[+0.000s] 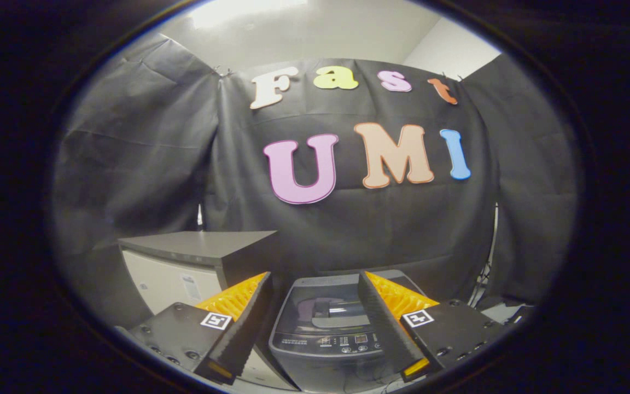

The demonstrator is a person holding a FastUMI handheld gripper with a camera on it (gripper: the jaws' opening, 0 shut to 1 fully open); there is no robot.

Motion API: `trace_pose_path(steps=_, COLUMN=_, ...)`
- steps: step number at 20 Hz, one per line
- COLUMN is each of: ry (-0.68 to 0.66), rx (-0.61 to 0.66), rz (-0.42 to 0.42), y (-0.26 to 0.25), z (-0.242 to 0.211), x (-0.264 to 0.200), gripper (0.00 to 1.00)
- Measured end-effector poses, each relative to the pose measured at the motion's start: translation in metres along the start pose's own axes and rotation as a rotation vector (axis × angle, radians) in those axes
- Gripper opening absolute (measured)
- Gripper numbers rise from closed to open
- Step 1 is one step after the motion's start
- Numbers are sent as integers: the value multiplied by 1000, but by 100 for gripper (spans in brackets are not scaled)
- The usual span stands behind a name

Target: Put the clothes into the washing machine and then close the washing machine lid.

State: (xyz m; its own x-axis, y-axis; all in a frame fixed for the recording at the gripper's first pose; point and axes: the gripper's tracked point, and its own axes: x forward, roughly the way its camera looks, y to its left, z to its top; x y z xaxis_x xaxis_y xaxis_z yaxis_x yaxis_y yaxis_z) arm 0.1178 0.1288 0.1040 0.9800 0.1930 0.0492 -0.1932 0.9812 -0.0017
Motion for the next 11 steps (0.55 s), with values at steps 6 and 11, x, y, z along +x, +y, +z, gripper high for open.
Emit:
trace_pose_path(steps=6, ry=-33, rx=-27, rz=24, y=-16, z=11, x=-8, gripper=97)
trace_pose_path(steps=11, ry=-75, rx=71, rz=16, y=-38, z=23, x=-16, gripper=97)
